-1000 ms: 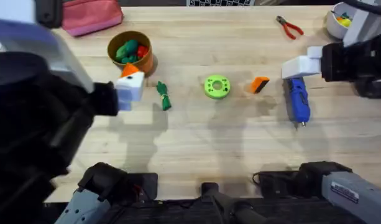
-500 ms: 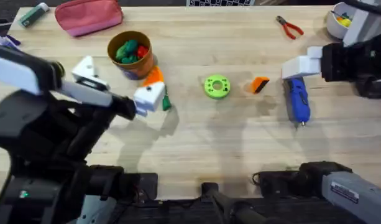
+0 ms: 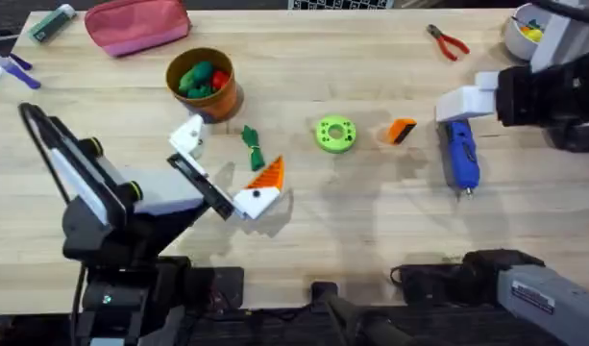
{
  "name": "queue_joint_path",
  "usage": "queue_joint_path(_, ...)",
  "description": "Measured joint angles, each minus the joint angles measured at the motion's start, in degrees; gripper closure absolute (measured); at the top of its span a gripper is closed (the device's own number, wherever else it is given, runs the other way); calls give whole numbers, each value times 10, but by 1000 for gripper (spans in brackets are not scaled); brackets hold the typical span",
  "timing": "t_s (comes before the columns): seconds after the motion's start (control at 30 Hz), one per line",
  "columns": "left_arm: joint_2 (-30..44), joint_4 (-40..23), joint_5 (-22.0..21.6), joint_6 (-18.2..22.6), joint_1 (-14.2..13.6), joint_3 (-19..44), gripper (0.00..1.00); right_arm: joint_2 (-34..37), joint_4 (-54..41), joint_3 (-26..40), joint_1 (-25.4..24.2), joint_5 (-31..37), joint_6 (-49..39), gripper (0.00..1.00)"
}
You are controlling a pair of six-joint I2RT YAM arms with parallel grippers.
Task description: Pick up the gripper from the table and insert it into the empty holder that is missing its gripper. Then pick up a screw, insert it into the mounting hole, and use the screwdriver to tighten it. Finally, clean up the table by picking up the vegetable and placing it into the bucket.
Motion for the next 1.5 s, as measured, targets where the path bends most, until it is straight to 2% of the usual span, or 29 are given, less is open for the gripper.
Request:
queue_joint_path(0.27, -6, -12, 71, -15, 0, -6, 15, 0, 0, 0, 0, 0, 0, 7)
queue_joint_path(0.57, -6, -20, 127, -17, 0, -6, 16, 0, 0, 0, 0, 0, 0, 9)
queue_joint_path(1.1, -6, -26, 175, -19, 0, -6, 15, 0, 0, 0, 0, 0, 0, 9)
queue_joint_path(1.5, -6, -27, 180, -19, 0, -6, 15, 0, 0, 0, 0, 0, 0, 9)
